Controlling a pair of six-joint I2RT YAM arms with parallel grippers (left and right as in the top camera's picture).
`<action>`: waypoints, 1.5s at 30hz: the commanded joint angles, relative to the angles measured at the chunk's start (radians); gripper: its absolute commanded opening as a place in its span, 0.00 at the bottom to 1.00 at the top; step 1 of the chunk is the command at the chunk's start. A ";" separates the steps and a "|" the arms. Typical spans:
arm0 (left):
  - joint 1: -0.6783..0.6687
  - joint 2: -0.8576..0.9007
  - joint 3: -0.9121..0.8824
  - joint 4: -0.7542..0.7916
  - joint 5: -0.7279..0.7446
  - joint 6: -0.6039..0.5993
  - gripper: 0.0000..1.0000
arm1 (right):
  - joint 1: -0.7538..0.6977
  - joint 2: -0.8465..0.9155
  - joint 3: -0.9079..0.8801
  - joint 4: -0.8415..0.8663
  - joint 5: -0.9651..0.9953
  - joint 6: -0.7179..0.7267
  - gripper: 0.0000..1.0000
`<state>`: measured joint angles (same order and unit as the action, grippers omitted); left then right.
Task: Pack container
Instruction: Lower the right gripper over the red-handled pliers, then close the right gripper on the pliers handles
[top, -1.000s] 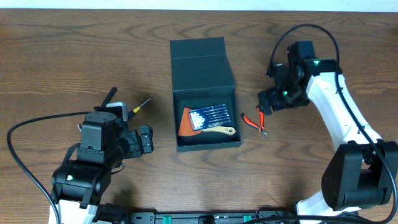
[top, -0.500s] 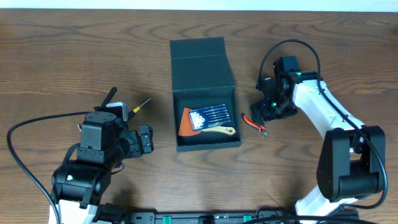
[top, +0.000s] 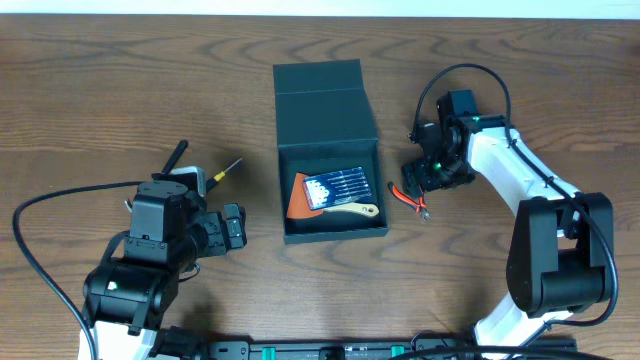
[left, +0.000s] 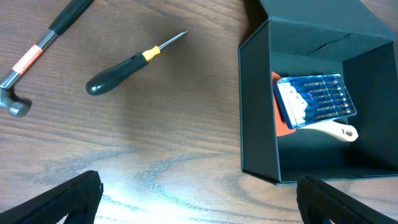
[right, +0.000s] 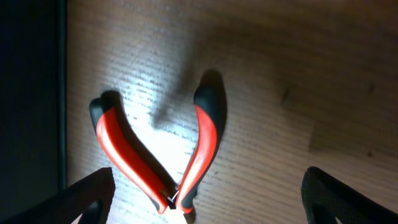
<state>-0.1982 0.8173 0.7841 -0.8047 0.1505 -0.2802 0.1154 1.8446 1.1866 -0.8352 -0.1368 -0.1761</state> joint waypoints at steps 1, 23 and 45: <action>0.002 -0.002 0.019 -0.002 -0.005 0.018 0.99 | 0.006 0.007 -0.006 0.014 0.036 0.058 0.88; 0.002 -0.002 0.019 -0.002 -0.005 0.018 0.99 | 0.004 0.007 -0.039 0.036 0.095 0.094 0.89; 0.002 -0.002 0.019 -0.002 -0.005 0.018 0.99 | 0.004 0.007 -0.174 0.148 0.076 0.093 0.88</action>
<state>-0.1982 0.8173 0.7841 -0.8047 0.1505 -0.2802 0.1154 1.8236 1.0496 -0.6910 -0.0223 -0.0940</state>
